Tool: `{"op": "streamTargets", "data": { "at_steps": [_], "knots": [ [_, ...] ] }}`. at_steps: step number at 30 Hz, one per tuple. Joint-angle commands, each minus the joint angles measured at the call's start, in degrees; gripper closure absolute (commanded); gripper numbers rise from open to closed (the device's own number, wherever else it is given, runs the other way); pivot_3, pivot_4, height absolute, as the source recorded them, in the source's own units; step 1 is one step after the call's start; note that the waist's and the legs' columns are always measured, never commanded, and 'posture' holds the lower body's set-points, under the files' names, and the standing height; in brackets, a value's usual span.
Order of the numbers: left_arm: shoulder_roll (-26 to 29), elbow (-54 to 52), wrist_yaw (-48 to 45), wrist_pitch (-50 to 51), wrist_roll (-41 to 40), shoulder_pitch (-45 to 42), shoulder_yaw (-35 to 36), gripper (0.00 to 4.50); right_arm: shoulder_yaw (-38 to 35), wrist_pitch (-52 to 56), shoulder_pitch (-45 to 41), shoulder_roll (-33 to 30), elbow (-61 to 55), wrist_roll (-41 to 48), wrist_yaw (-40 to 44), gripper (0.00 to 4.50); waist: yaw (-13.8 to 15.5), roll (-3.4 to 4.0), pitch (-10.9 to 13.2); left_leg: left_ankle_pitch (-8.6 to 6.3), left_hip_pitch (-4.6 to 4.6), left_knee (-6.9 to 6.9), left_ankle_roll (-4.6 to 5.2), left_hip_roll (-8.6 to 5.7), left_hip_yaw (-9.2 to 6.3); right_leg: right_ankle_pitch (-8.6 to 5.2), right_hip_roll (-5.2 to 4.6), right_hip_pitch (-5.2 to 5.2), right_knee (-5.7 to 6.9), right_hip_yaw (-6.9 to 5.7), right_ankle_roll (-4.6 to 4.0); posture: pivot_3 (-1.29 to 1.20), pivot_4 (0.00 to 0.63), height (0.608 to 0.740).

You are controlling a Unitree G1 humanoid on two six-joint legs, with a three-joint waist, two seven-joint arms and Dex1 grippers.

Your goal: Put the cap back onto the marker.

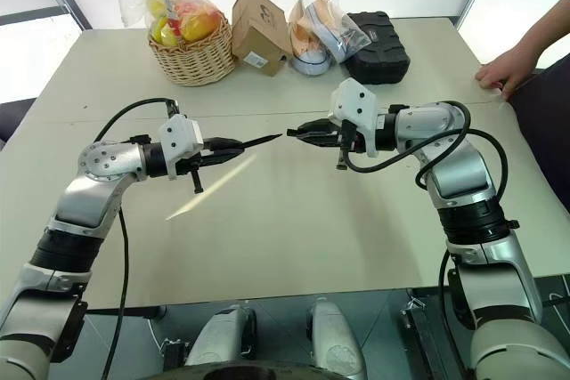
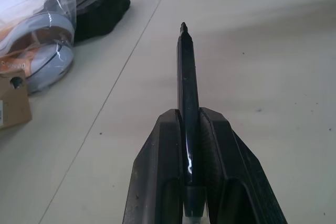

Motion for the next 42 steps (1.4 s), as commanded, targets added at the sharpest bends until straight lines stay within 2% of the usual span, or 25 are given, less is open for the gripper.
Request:
{"op": "streamTargets", "data": {
  "at_steps": [1, 21, 42],
  "knots": [
    [0.5, -2.5, -0.6, 0.8, -0.8, 0.1, 0.7, 4.50, -0.2, 0.3, -0.9, -0.5, -2.5, 0.8, 0.5, 4.47, 0.0, 0.00, 0.0, 0.00, 0.00, 0.00, 0.00, 0.00, 0.00, 0.00, 0.00, 0.00, 0.01, 0.00, 0.00, 0.00, 0.150, 0.740],
    [0.8, -9.7, -1.1, 8.5, -5.0, 3.9, 2.2, 4.50, 1.8, -2.7, 0.4, -1.4, -0.5, -2.3, 1.7, 4.47, 0.1, 0.00, 0.0, 0.00, 0.01, 0.05, 0.00, 0.00, 0.00, 0.00, 0.01, 0.00, 0.06, -0.01, 0.00, 0.00, 0.150, 0.740],
    [1.1, -10.0, -2.0, 8.5, -4.9, 4.1, 1.7, 4.50, 2.1, -3.0, 0.9, -1.5, -0.5, -3.2, 2.3, 4.47, 0.1, 0.00, 0.0, 0.00, 0.02, 0.10, 0.00, -0.01, 0.01, 0.00, 0.02, 0.00, 0.10, -0.01, 0.00, 0.00, 0.150, 0.740]
  ]
}}
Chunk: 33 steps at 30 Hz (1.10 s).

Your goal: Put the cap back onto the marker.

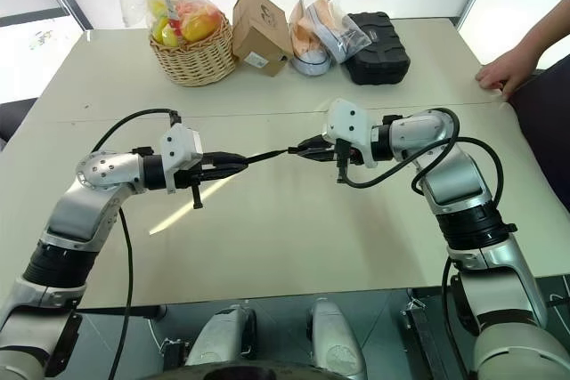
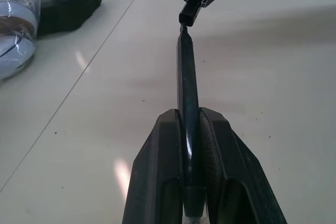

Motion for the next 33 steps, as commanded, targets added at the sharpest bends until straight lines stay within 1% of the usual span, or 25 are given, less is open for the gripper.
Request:
{"op": "streamTargets", "data": {
  "at_steps": [1, 9, 26, 33],
  "knots": [
    [0.4, -1.7, 0.2, -0.5, -0.6, 0.0, 1.0, 4.50, -0.6, -0.7, -0.6, -0.5, -1.0, 0.3, 0.2, 4.47, 0.0, 0.00, 0.0, 0.00, 0.00, 0.00, 0.00, 0.00, 0.00, 0.00, 0.00, 0.00, 0.00, 0.00, 0.00, 0.00, 0.150, 0.740],
    [0.5, -3.1, -0.2, 0.1, -0.8, 1.1, 0.4, 4.50, -0.2, 0.0, -1.3, 0.0, -2.1, 0.8, 0.6, 4.47, 0.0, 0.00, 0.0, 0.00, 0.01, 0.01, 0.00, 0.00, 0.00, 0.00, 0.00, 0.00, 0.02, 0.00, 0.00, 0.00, 0.150, 0.740],
    [0.5, -3.1, -0.8, -0.4, -0.9, 0.3, 0.2, 4.50, 1.0, 2.3, -1.3, 1.6, -4.5, 2.2, 1.9, 4.47, 0.0, 0.00, 0.0, 0.00, 0.01, 0.16, 0.00, 0.00, 0.00, 0.00, 0.01, 0.00, 0.17, 0.00, 0.00, 0.00, 0.150, 0.740],
    [0.2, -4.0, -1.4, -0.3, -1.6, 0.3, 0.0, 4.50, 1.4, 2.7, -2.3, 3.3, -5.0, 2.8, 2.3, 4.47, 0.0, 0.00, 0.0, 0.00, 0.02, 0.30, 0.00, 0.00, 0.01, 0.00, 0.02, 0.01, 0.32, 0.00, 0.00, 0.00, 0.150, 0.740]
  ]
}}
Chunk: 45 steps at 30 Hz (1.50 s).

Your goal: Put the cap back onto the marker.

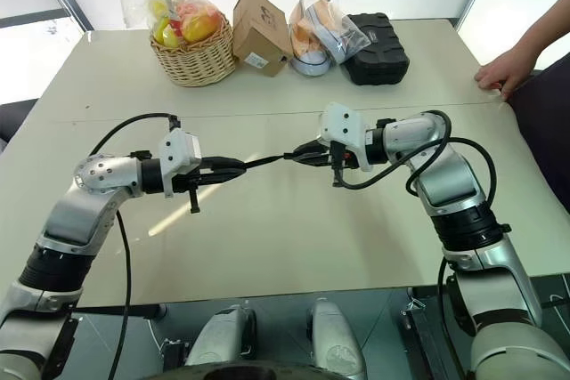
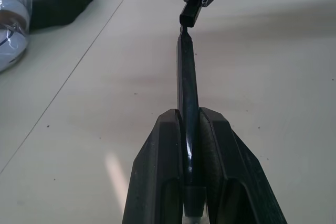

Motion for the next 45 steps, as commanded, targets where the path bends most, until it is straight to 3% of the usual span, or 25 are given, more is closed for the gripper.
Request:
{"op": "streamTargets", "data": {
  "at_steps": [1, 16, 30, 40, 45],
  "knots": [
    [-0.7, -3.3, -0.6, -0.5, -1.7, -1.0, 0.0, 4.50, 0.6, -0.9, -2.4, 2.1, -3.7, 2.7, 1.1, 4.47, 0.0, 0.00, 0.0, 0.00, 0.00, 0.02, 0.00, 0.00, 0.00, 0.00, 0.01, 0.00, 0.01, 0.00, 0.00, 0.00, 0.150, 0.740],
    [-0.3, -5.6, -1.4, 0.2, -2.0, 0.4, 0.5, 4.50, 1.8, -5.8, -2.9, 3.2, 0.7, -0.9, 1.8, 4.47, 0.0, 0.00, 0.0, 0.00, 0.05, 0.27, 0.00, 0.00, 0.01, -0.02, 0.05, 0.00, 0.37, 0.00, -0.01, 0.00, 0.150, 0.740],
    [0.4, -7.0, -0.7, 0.2, -2.0, 3.0, 1.1, 4.50, 0.1, -11.7, -3.0, -1.3, 8.0, -4.2, 2.6, 4.47, 0.0, -0.02, 0.0, 0.00, 0.05, 0.28, 0.00, 0.01, 0.00, -0.02, 0.04, 0.00, 0.38, 0.01, -0.01, 0.00, 0.150, 0.740],
    [0.4, -7.1, -0.6, -0.1, -2.3, 3.6, 1.1, 4.50, -1.3, -4.8, -2.0, -1.7, 4.1, 1.5, 4.2, 4.47, -0.3, -0.01, 0.0, 0.00, 0.07, 0.27, 0.00, 0.02, -0.02, -0.02, 0.06, 0.01, 0.39, 0.03, -0.01, 0.00, 0.150, 0.740],
    [0.8, -6.9, -0.9, -0.4, -2.1, 4.0, 1.3, 4.50, -2.4, -0.5, -1.0, -5.2, 1.0, 4.3, 6.5, 4.47, 0.0, -0.01, 0.0, 0.00, 0.07, 0.28, 0.00, 0.02, -0.02, -0.03, 0.02, 0.01, 0.38, 0.03, -0.02, 0.00, 0.150, 0.740]
  ]
}}
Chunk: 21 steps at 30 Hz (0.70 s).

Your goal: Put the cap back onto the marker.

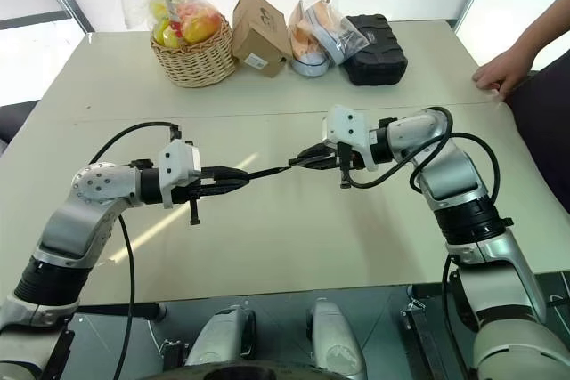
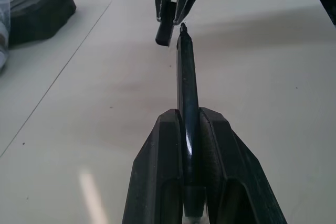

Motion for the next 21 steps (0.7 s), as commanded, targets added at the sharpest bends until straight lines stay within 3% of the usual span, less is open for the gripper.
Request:
{"op": "streamTargets", "data": {
  "at_steps": [1, 21],
  "knots": [
    [0.5, -1.3, -0.2, -1.1, -0.8, 0.4, 0.9, 4.50, -3.8, 3.3, 0.5, -3.0, -4.3, 3.9, 1.7, 4.47, 0.3, 0.00, 0.0, 0.00, -0.01, 0.01, 0.00, 0.00, 0.01, 0.00, -0.01, 0.00, -0.01, 0.00, 0.00, 0.00, 0.150, 0.740],
    [-0.4, -2.9, 1.3, 0.5, -1.7, -0.1, 0.9, 4.50, -6.0, 12.0, 3.7, -3.2, -12.2, 11.0, -2.2, 4.47, 0.1, 0.00, 0.0, 0.00, 0.01, 0.00, 0.00, 0.00, 0.01, -0.01, 0.02, 0.00, -0.02, 0.01, 0.00, 0.00, 0.150, 0.740]
  ]
}}
